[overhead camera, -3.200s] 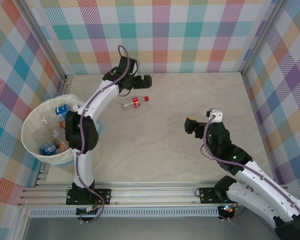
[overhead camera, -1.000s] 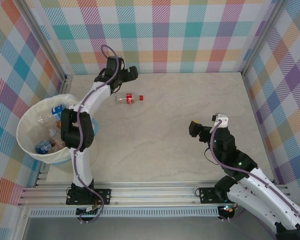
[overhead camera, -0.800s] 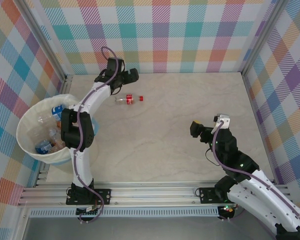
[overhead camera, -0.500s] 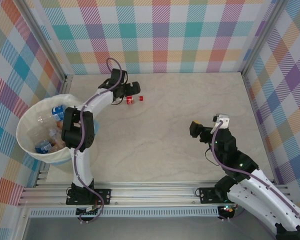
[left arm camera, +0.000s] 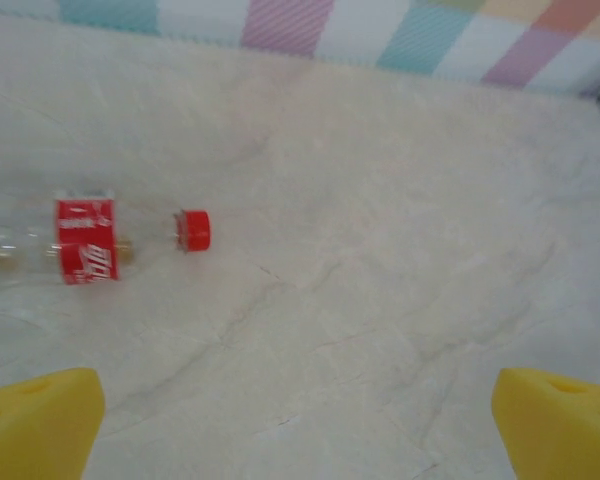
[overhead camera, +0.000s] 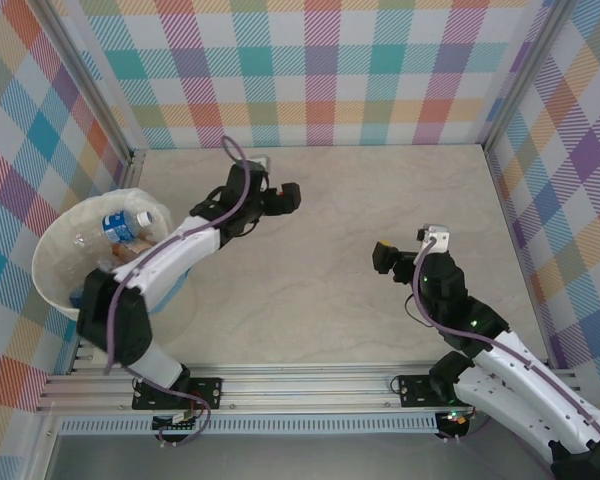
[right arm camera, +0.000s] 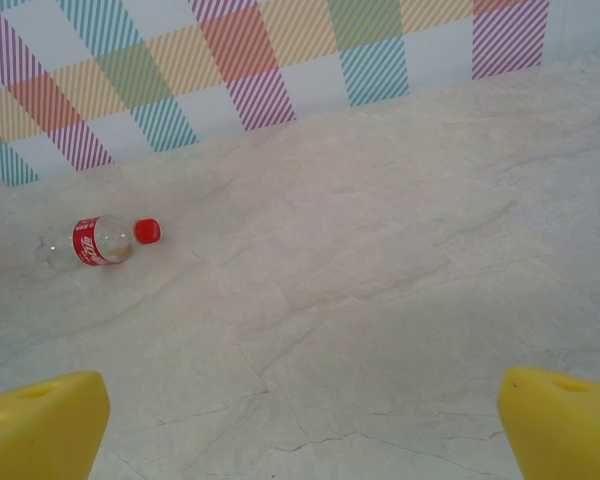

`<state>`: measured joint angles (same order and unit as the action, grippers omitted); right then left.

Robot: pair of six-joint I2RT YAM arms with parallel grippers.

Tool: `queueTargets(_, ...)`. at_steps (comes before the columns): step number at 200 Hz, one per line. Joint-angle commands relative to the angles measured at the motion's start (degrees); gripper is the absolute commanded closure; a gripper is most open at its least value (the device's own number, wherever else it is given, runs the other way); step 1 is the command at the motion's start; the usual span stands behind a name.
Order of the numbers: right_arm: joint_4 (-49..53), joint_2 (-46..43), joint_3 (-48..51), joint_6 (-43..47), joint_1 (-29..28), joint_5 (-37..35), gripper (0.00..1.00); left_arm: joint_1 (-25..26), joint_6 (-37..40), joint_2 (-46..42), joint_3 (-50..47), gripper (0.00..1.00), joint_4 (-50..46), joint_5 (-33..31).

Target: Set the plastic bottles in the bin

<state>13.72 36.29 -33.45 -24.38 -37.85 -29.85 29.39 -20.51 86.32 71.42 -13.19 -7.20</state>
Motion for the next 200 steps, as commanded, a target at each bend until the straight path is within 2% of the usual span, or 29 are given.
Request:
queueTargets(1, -4.0, 1.4, 0.4, 1.8, 0.2, 1.4, 0.0, -1.1, -5.0, -6.6, -5.6, 0.06, -6.8, -9.2)
queueTargets(31, -6.1, 5.0, -0.7, 3.4, 0.1, 2.7, 0.0, -6.1, -8.4, -14.1, -11.6, 0.22, -13.8, -7.5)
queueTargets(71, -7.5, 9.6, -2.7, 4.3, 0.1, 4.5, 0.0, -15.2, -11.0, -22.8, -19.0, 0.23, -16.6, -8.2)
queueTargets(120, -7.7, 12.5, -4.1, 4.3, 0.1, 5.0, 0.0, -23.4, -8.8, -23.1, -20.0, 0.22, -16.3, -3.7)
queueTargets(140, -7.6, 12.5, -4.0, 4.0, 0.1, 4.9, 0.0, -23.2, -7.4, -20.5, -17.4, 0.2, -15.5, 1.4)
queueTargets(153, -7.6, 12.5, -4.0, 4.0, 0.1, 4.7, 0.0, -20.6, -7.1, -18.2, -15.4, 0.16, -14.3, 2.8)
queueTargets(181, -7.6, 13.2, -4.1, 3.6, 0.1, 4.1, 0.0, -9.2, -5.8, -9.9, -9.3, 0.05, -10.5, -2.3)
queueTargets(200, -6.9, 13.8, -4.6, 3.3, 0.2, 4.0, 0.0, -6.5, -5.7, -0.5, -3.2, 0.0, -9.2, -3.7)
